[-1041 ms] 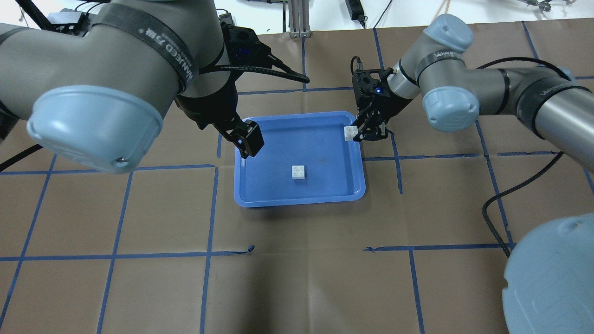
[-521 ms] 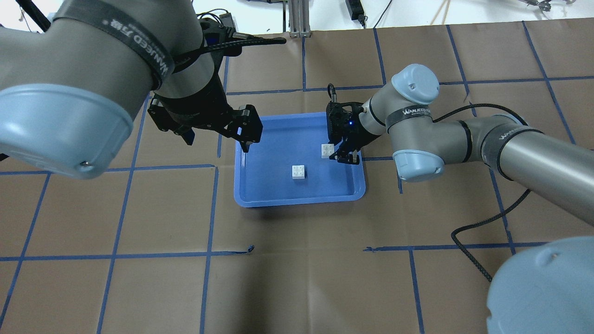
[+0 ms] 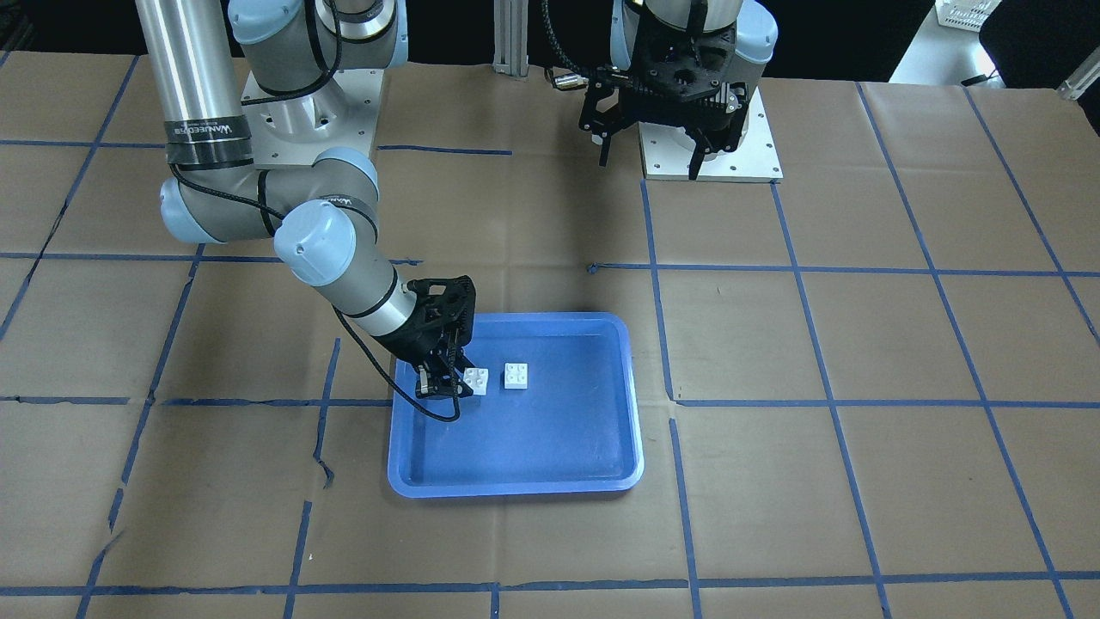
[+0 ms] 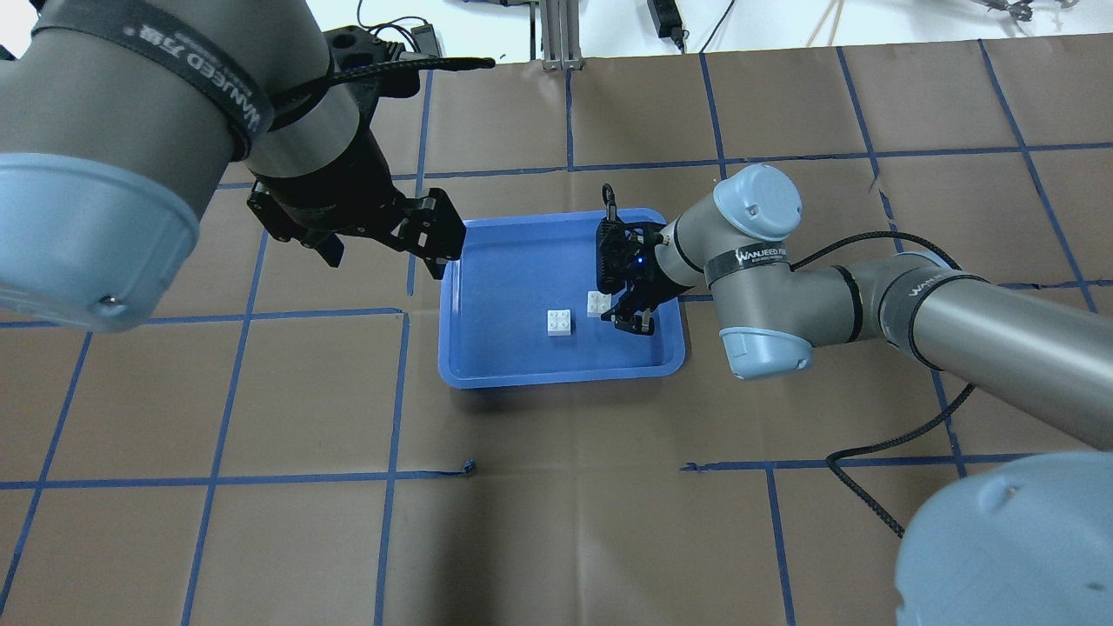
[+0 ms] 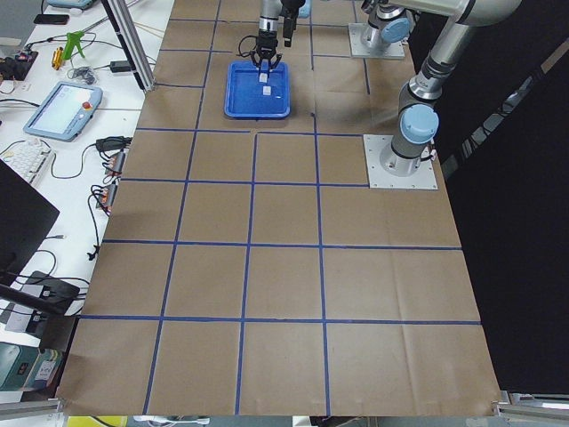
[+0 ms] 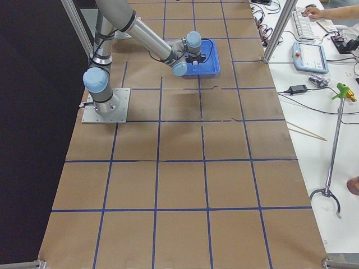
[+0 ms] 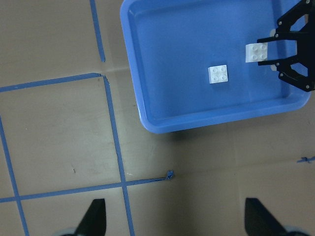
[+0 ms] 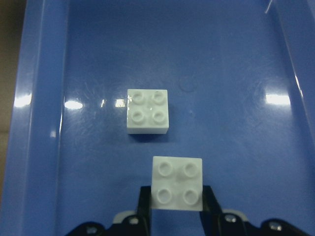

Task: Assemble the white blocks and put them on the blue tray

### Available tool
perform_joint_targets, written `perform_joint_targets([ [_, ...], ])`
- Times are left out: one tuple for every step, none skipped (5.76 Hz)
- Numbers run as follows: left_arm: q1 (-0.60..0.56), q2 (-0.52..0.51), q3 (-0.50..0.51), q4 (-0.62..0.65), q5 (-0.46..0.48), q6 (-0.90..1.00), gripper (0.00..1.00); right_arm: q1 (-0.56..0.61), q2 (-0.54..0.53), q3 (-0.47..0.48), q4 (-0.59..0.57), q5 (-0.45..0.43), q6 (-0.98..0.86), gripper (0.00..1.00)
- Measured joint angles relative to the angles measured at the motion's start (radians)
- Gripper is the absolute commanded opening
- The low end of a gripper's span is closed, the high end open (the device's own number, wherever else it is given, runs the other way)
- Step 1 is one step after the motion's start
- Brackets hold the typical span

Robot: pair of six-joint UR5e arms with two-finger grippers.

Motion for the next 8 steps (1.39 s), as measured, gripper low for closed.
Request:
perform_joint_targets([
  [0.009,0.014,-0.004,-0.005,0.002,0.01,0.99,0.01,0.007,0.002,-0.002,0.007,0.002,0.26],
  [0.019,0.023,-0.006,-0.008,0.005,0.013,0.99,0.017,0.01,0.003,-0.002,0.009,0.003,0.26],
  [0.037,0.028,-0.007,-0.008,0.005,0.014,0.99,0.021,0.01,0.005,-0.002,0.01,0.004,0.26],
  [0.062,0.031,-0.006,-0.006,0.001,0.015,0.99,0.021,0.011,0.009,-0.002,0.011,0.004,0.26],
  [0.082,0.031,-0.004,-0.005,-0.003,0.015,0.99,0.022,0.013,0.01,-0.004,0.013,0.011,0.26],
  [0.101,0.032,0.005,-0.005,-0.004,0.015,0.99,0.022,0.017,0.011,-0.009,0.014,0.024,0.26],
  [0.123,0.032,0.02,-0.005,-0.005,0.016,0.99,0.023,0.021,0.011,-0.019,0.017,0.034,0.26],
  [0.144,0.032,0.027,-0.007,-0.005,0.021,0.99,0.023,0.024,0.011,-0.028,0.018,0.037,0.26],
])
